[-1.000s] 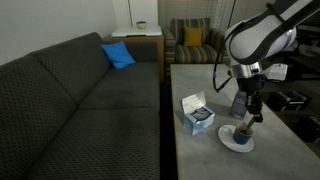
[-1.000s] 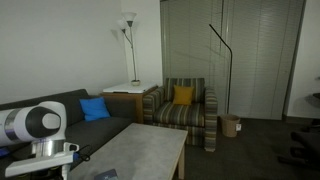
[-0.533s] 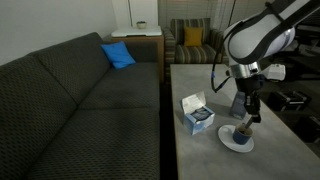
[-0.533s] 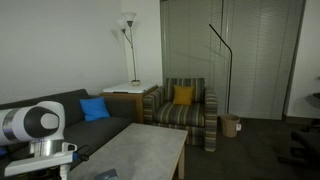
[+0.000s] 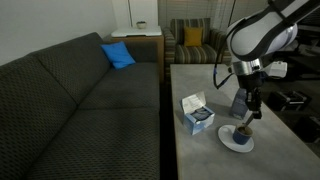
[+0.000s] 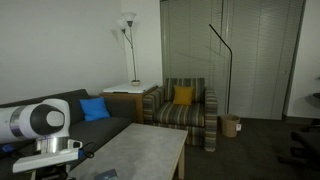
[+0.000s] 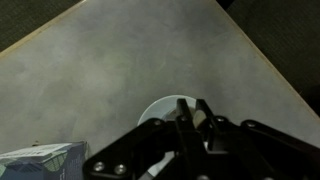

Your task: Stir the contents in the blue mug

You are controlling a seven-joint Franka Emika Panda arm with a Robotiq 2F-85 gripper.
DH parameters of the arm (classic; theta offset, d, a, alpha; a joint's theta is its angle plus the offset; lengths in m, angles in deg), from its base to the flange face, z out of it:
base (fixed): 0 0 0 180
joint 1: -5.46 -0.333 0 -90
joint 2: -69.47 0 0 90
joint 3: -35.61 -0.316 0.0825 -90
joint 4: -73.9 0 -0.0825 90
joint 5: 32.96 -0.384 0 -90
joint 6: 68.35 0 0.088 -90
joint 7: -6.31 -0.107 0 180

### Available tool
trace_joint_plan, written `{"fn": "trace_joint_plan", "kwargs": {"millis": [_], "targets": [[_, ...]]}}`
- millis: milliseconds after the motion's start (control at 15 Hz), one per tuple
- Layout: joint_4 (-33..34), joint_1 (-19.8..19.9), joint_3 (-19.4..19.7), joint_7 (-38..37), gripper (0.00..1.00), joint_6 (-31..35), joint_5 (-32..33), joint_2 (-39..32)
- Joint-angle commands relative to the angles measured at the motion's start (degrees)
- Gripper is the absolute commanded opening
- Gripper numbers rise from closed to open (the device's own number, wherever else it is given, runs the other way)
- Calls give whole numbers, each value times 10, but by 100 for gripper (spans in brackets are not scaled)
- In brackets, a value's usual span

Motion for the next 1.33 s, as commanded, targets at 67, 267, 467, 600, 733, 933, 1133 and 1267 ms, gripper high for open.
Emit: {"fn": "trace_joint_plan", "kwargs": {"millis": [67, 267, 467, 600, 733, 933, 1133, 1267], "targets": [[17, 14, -8, 12, 3, -2, -4, -16], [25, 12, -13, 18, 3, -6, -4, -29], [31, 12, -15, 20, 3, -10, -5, -33], [31, 12, -16, 20, 3, -8, -5, -32], [30, 12, -16, 19, 3, -7, -6, -31], [26, 12, -14, 17, 39, -6, -5, -27], [22, 13, -15, 18, 59, -2, -4, -22], [22, 12, -15, 19, 74, -1, -3, -20]]}}
